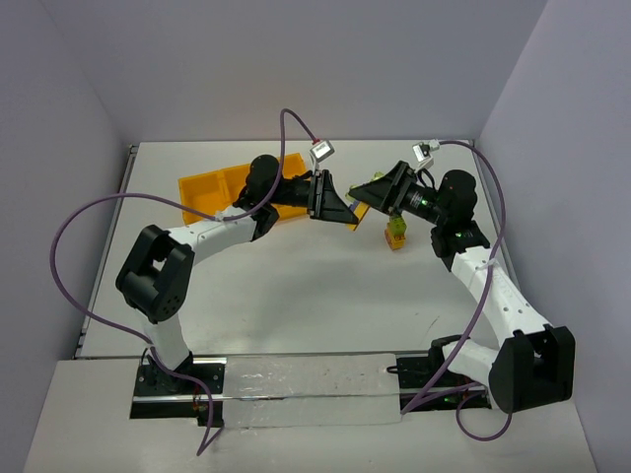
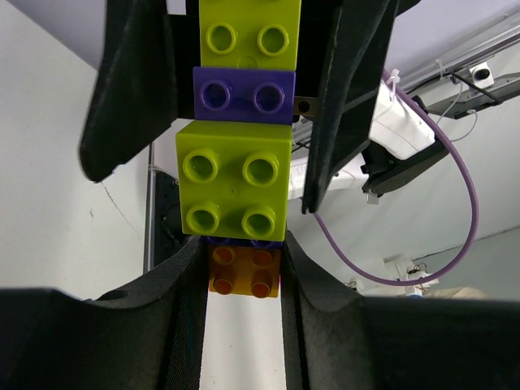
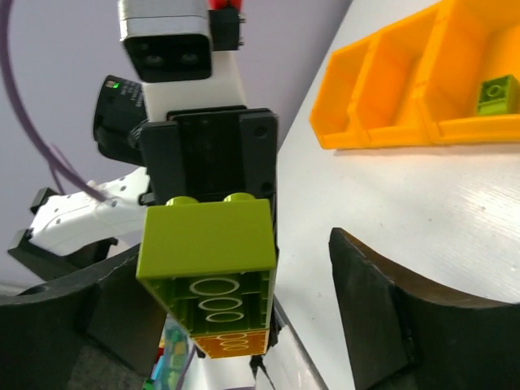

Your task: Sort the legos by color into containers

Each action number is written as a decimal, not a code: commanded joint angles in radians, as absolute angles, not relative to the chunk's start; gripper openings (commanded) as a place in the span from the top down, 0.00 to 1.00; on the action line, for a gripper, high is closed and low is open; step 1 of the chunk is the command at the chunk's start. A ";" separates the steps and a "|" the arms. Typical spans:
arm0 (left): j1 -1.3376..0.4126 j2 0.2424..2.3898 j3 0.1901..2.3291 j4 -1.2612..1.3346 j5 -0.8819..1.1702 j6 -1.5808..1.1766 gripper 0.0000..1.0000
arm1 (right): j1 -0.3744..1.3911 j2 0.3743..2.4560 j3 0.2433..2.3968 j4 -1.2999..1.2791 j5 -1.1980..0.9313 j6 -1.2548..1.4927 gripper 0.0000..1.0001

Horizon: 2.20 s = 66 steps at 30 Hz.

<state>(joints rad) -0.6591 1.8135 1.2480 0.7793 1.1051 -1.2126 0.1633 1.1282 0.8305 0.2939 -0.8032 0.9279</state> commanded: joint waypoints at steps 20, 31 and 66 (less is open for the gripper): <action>-0.653 1.778 1.270 0.750 1.100 -1.152 1.00 | 0.149 1.029 0.848 0.199 -0.793 0.848 0.18; -0.653 1.772 1.276 0.743 1.098 -1.147 1.00 | 0.148 1.025 0.824 0.237 -0.796 0.862 0.53; -0.534 1.703 1.407 0.294 1.144 -0.825 0.04 | 0.133 1.043 0.850 0.235 -0.994 0.795 1.00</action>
